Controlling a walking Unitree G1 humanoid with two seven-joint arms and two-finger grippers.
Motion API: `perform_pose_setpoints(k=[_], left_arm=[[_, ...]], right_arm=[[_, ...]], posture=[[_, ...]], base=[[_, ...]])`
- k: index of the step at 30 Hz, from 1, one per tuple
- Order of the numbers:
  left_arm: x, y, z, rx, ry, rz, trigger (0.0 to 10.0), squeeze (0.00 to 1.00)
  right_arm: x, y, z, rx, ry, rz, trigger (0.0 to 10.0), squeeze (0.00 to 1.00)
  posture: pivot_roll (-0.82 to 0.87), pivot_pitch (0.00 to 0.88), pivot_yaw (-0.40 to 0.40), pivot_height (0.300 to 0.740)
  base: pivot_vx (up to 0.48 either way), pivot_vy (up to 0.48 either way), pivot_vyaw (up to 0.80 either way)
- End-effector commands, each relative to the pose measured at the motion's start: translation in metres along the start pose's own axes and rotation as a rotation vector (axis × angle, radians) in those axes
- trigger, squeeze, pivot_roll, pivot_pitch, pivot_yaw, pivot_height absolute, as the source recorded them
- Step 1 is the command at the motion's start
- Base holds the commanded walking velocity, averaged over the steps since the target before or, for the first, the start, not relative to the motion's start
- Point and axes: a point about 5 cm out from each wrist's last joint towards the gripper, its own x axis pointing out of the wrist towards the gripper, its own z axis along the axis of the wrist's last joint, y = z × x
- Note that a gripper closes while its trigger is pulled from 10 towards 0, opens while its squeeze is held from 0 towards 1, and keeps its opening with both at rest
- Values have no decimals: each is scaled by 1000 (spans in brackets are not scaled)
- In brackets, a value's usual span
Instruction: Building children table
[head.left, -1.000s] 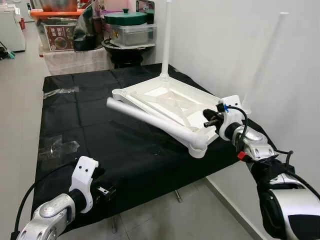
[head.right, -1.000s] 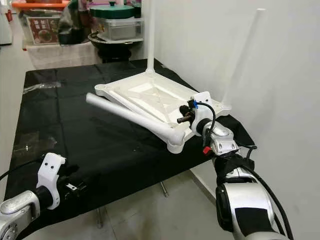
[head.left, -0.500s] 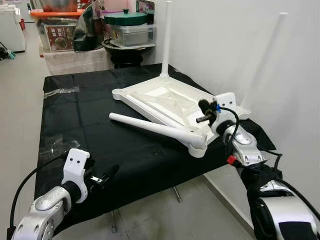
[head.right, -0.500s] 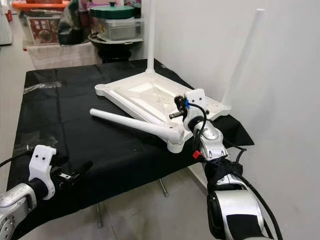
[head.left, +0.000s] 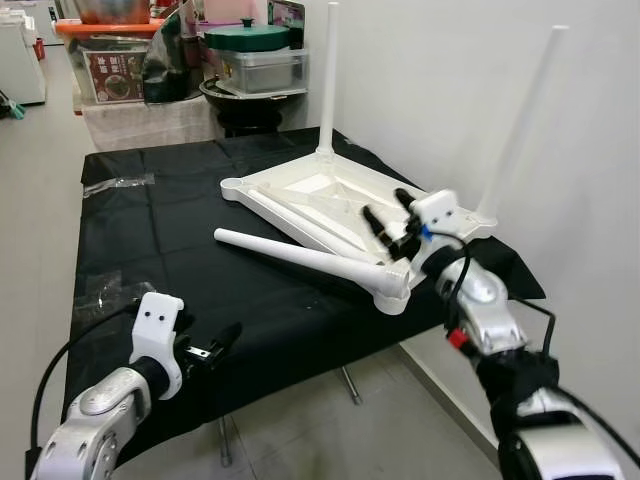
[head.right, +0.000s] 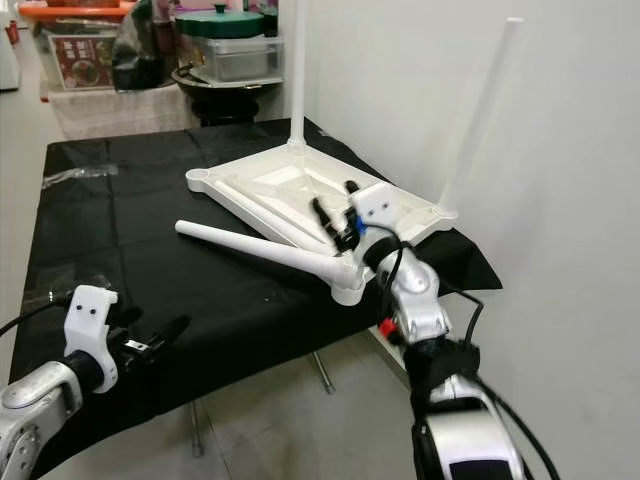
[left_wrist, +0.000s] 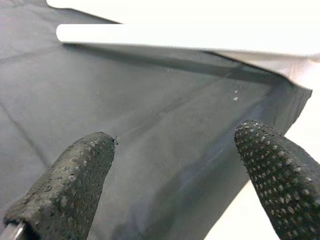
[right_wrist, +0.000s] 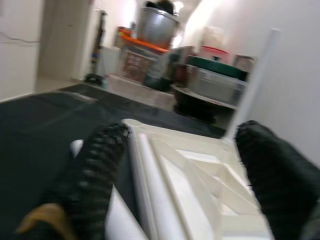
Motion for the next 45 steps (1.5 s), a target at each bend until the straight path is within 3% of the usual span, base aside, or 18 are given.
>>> perform_pose_setpoints(k=[1,8,11,12,13,17,26,33,38,43,45], left_arm=[[1,4,-2,-13,-3,41,10000,0],[1,5,1,-10,-28,73,10000,0],[4,7,11,7,-76,110,10000,0],[5,7,15,-3,-100,128,10000,0],[6,7,19,-4,-127,141,10000,0],[8,-1,33,5,-208,152,10000,0],[11,-3,38,4,-230,152,10000,0],[11,-3,41,8,-248,155,10000,0],[11,-5,44,10,-264,149,10000,0],[10,-8,52,0,-316,160,10000,0],[9,-7,55,8,-328,163,10000,0]], right_arm=[[-2,3,4,10,-37,2,10000,1000],[-8,17,7,24,-70,32,10000,1000],[-12,17,11,24,-77,-31,10000,1000],[-12,17,12,26,-84,-64,10000,906],[-13,19,14,41,-90,-82,10000,0],[-16,28,16,67,-89,-90,10000,0],[-18,41,17,55,-72,-9,10000,0],[-16,40,26,-52,-42,131,10000,0],[-7,27,38,40,-22,128,10000,0],[-4,22,45,4,-35,101,10000,0],[-3,18,48,120,-44,74,10000,0]], posture=[[94,0,-51,740],[89,0,-46,740],[89,0,-47,740],[87,0,-44,740],[87,0,-43,740],[87,0,-40,740],[83,0,-36,740],[82,0,-35,740],[82,0,-35,740],[83,0,-42,740],[84,0,-44,740]], base=[[0,0,0],[0,0,0],[0,0,0],[0,0,0],[0,0,0],[285,0,0],[353,0,0],[343,0,0],[272,0,0],[52,0,480],[0,0,656]])
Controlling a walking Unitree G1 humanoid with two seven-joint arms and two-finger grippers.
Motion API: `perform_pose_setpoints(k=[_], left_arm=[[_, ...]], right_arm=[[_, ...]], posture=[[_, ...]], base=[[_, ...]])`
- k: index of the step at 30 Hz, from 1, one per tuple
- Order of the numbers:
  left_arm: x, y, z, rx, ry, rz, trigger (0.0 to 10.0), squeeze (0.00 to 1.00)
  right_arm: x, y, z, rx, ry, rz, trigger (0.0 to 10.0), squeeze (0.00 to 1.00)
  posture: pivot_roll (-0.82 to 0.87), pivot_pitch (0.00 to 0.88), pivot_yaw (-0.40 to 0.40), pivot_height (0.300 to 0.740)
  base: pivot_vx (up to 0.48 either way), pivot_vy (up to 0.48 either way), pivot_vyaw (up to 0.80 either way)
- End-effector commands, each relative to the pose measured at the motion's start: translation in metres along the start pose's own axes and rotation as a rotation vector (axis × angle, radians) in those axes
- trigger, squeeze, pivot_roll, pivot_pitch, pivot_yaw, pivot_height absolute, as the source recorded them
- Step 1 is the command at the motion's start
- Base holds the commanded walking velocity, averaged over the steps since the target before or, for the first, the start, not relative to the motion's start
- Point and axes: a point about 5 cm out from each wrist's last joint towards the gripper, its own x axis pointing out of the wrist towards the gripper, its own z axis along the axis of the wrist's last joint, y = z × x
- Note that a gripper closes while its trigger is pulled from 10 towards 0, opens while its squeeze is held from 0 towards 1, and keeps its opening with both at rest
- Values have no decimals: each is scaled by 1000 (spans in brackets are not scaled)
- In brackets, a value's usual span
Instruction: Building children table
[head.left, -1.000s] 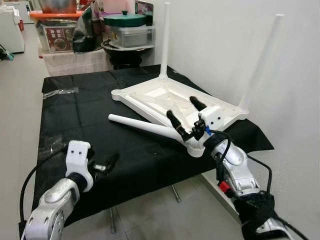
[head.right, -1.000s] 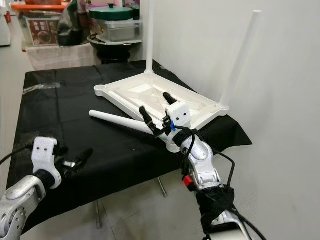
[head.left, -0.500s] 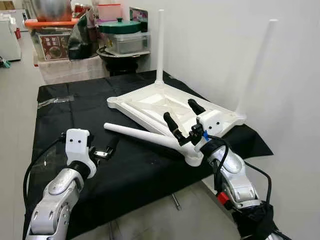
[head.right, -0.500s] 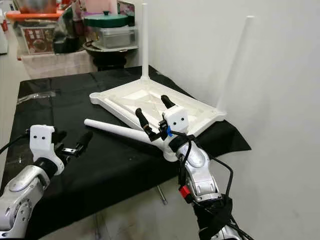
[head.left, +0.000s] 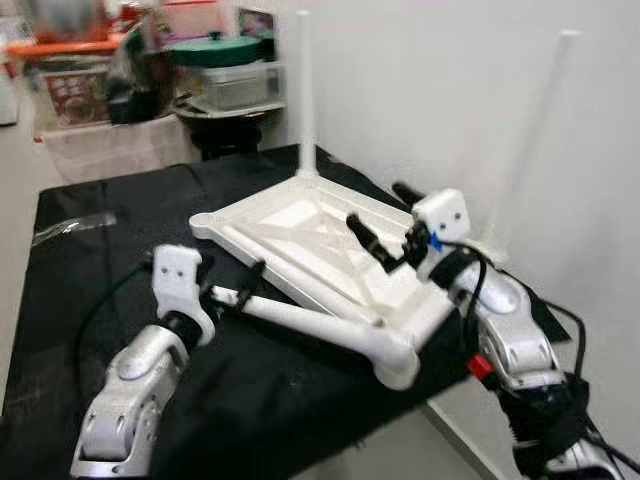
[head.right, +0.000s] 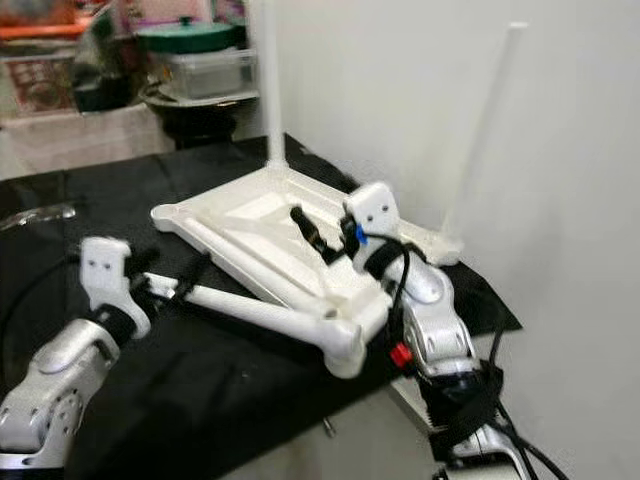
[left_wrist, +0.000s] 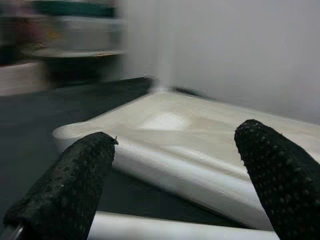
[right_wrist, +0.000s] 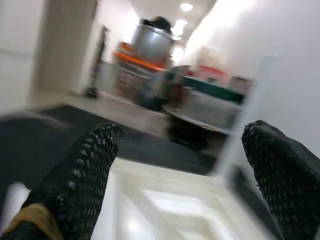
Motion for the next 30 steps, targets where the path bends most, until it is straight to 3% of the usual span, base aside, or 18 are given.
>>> perform_pose_setpoints(k=[1,4,11,14,16,18,19,20,22,23,30], left_arm=[[0,1,0,-3,-2,9,10000,0],[0,3,0,2,-7,25,10000,0],[-2,5,-1,5,-2,67,10000,0],[-3,6,-2,7,1,74,10000,0],[-6,10,-8,21,28,115,10000,0],[-6,10,-8,21,28,115,10000,0],[-8,12,-11,29,46,133,10000,0],[-8,12,-11,29,46,133,10000,0],[-9,12,-16,36,66,146,10000,0],[-10,11,-18,38,70,147,10000,0],[-12,7,-22,29,81,145,10000,0]], right_arm=[[-4,-7,-1,60,23,-19,10000,0],[-4,-7,1,-12,43,3,10000,0],[-4,-8,-5,-21,146,97,10000,0],[-5,-6,-6,-37,187,152,10000,0],[-10,-3,-19,-96,372,299,10000,0],[-10,-3,-19,-96,372,299,10000,0],[-10,-6,-30,-87,494,307,10000,0],[-10,-6,-30,-87,494,307,10000,0],[-8,-14,-46,-58,664,289,10000,0],[-7,-17,-51,-87,709,279,10000,0],[3,-24,-56,-77,771,242,10000,0]], posture=[[84,0,-45,740],[84,0,-45,740],[86,0,-55,740],[86,0,-55,740],[80,0,-64,740],[80,0,-64,740],[83,0,-71,740],[83,0,-71,740],[86,0,-80,740],[86,0,-80,740],[89,0,-91,740]], base=[[0,0,0],[0,0,533],[0,0,800],[0,0,0],[0,0,0],[0,0,0],[0,0,0],[0,0,0],[0,0,0],[0,0,0],[0,0,0]])
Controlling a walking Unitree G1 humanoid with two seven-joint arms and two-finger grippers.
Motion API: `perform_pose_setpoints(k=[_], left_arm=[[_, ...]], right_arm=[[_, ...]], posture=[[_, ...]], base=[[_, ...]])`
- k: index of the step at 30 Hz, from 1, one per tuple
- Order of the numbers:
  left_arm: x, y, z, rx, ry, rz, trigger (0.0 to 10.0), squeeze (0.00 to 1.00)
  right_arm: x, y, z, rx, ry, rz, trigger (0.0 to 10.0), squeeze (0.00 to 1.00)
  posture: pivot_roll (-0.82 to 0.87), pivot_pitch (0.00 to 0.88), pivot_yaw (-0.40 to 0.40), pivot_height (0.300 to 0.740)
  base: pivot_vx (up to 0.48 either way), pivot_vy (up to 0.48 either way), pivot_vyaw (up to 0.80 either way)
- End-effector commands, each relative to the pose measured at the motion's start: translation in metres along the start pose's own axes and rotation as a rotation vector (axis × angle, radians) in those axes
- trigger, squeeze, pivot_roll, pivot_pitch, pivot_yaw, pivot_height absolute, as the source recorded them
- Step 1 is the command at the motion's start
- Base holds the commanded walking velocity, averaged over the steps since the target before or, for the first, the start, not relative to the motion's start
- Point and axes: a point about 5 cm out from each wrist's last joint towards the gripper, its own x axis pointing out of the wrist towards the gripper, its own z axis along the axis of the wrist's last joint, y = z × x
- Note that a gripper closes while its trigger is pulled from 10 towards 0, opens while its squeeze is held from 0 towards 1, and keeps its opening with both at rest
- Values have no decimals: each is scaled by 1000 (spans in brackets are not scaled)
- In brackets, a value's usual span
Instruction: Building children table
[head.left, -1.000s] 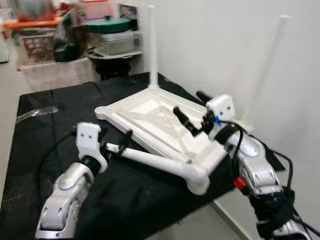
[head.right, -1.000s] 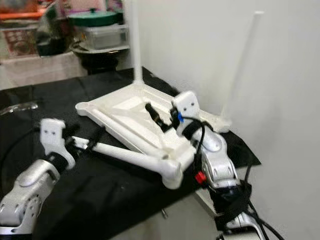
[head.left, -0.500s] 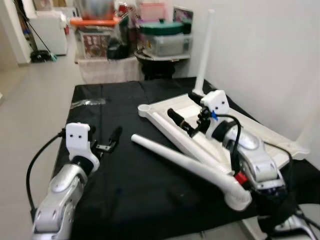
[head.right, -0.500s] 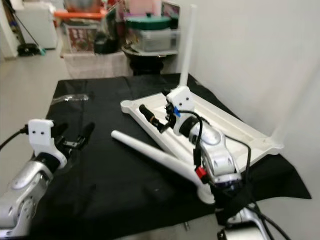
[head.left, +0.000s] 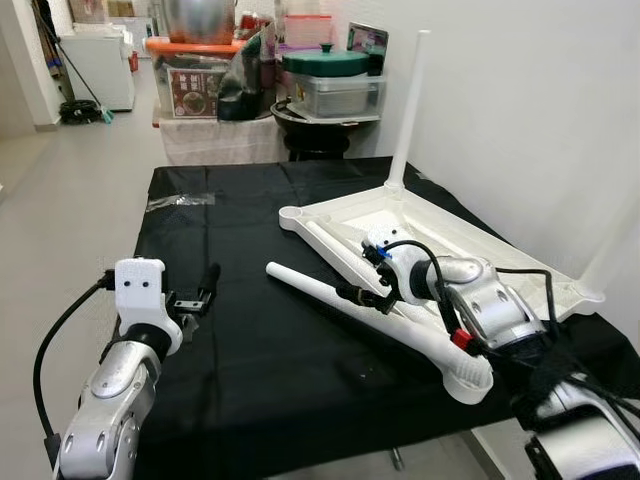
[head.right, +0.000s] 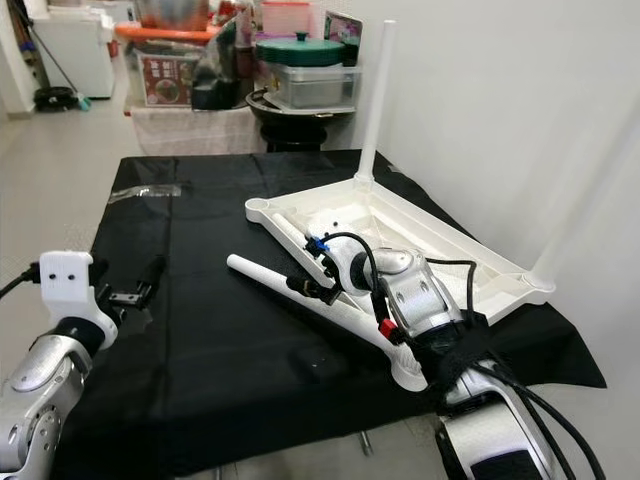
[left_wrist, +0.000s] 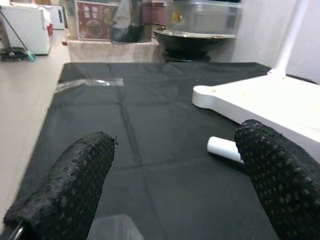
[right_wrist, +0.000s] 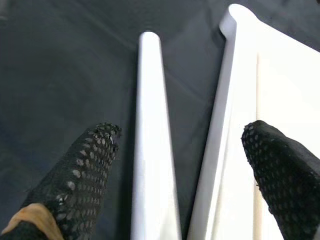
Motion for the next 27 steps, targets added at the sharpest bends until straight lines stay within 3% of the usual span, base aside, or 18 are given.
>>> perform_pose_setpoints(k=[1,4,15,27], left_arm=[[-1,-1,-2,13,12,3,10000,0],[-2,-3,-5,10,19,1,10000,0],[1,-4,-5,15,23,2,10000,0],[-1,-1,-8,24,32,16,10000,0]], right_arm=[[2,1,1,-2,9,1,10000,0],[8,0,8,15,7,0,10000,0],[36,28,0,-110,157,129,10000,0],[45,28,-25,-122,261,76,10000,0]], posture=[[89,0,-91,740],[91,0,-92,740],[97,0,-98,740],[103,0,-103,740]], base=[[0,0,0],[0,0,0],[0,0,0],[0,0,0]])
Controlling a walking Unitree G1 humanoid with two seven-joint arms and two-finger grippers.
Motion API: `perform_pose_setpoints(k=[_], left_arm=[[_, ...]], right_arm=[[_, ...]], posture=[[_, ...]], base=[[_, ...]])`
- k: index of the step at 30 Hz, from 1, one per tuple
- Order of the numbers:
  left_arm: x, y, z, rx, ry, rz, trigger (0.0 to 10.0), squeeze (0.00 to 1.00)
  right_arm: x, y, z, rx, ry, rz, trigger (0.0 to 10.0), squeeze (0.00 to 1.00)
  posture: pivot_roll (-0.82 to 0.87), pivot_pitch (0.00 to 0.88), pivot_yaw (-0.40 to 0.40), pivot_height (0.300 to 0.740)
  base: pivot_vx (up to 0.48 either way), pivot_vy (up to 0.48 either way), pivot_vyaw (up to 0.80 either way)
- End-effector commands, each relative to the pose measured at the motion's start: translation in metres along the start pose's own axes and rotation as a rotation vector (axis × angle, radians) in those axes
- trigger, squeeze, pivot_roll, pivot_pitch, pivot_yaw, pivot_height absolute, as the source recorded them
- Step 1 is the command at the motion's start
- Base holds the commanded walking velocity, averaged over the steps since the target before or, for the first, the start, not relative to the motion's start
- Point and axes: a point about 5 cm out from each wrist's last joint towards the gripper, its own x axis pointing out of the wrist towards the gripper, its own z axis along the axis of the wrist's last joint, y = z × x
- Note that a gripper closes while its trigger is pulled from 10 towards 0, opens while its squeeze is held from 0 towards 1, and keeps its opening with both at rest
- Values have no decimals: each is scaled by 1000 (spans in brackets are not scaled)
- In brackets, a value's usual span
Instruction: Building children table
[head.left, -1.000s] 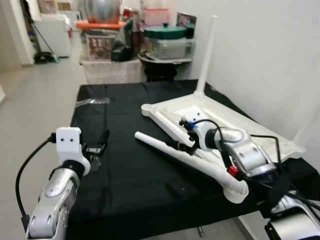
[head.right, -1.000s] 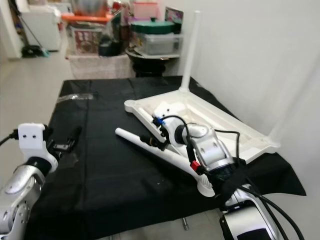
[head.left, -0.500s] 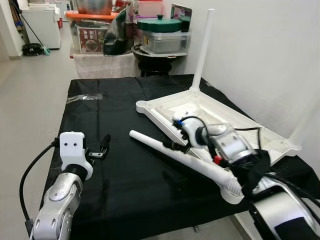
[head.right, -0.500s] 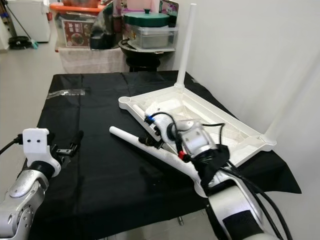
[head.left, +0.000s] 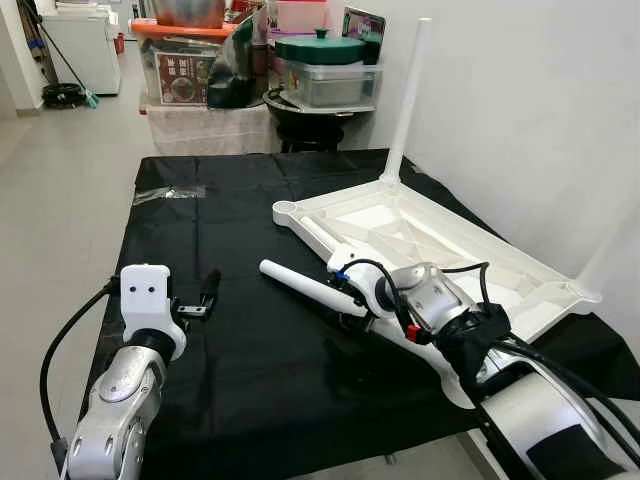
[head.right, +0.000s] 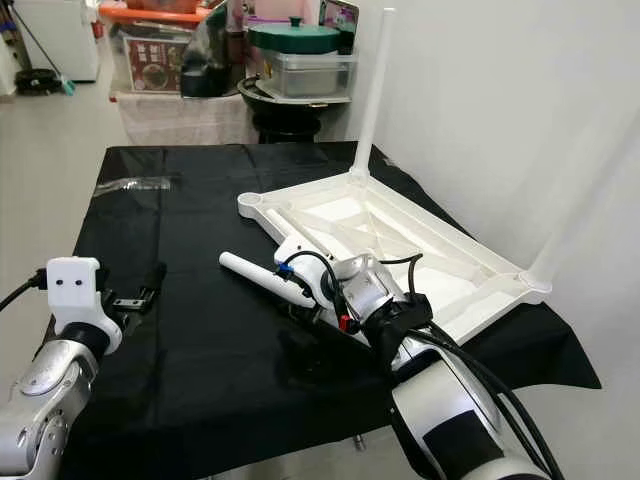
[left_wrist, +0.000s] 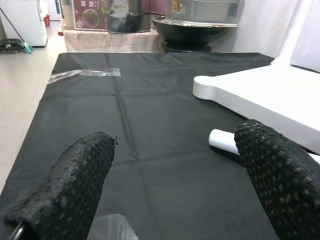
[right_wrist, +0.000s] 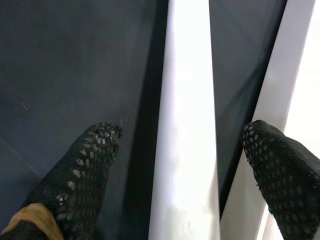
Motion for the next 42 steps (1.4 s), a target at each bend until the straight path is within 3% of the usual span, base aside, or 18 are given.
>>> perform_pose_setpoints(k=[1,14,15,16,27,35,36,39,40,41,42], left_arm=[[-1,0,-4,7,17,5,10000,0],[-2,0,-7,6,28,9,10000,0],[-2,0,-7,7,29,9,10000,0],[-2,0,-7,8,30,10,10000,0],[-3,2,-11,18,51,15,10000,0],[-2,1,-12,19,56,13,10000,0],[-2,1,-12,18,57,14,10000,0],[-2,2,-12,17,57,14,10000,0],[-2,2,-12,15,57,15,10000,0],[-2,2,-12,15,57,15,10000,0],[-2,2,-12,11,57,17,10000,0]], right_arm=[[2,0,-3,-15,20,-20,10000,0],[11,4,-13,9,40,-42,10000,0],[11,5,-16,13,48,-46,6863,0],[12,5,-18,13,52,-48,0,0],[12,4,-30,-20,91,-53,0,0],[7,-3,-14,-36,22,-64,0,0],[-3,-14,16,-48,-117,-90,0,0],[-9,-20,31,-53,-187,-105,0,0],[-19,-26,49,-53,-274,-125,0,0],[-19,-26,49,-53,-274,-125,0,0],[-28,-33,63,-37,-343,-144,0,0]], posture=[[105,0,-105,740],[110,0,-105,740],[114,0,-107,740],[114,0,-107,740],[112,0,-110,740],[107,0,-104,740],[108,0,-103,740],[108,0,-103,740],[104,0,-98,740],[104,0,-98,740],[102,0,-96,740]], base=[[0,0,0],[0,0,0],[0,0,0],[0,0,0],[0,0,0],[0,0,0],[0,0,0],[0,0,0],[0,0,0],[0,0,0],[0,0,0]])
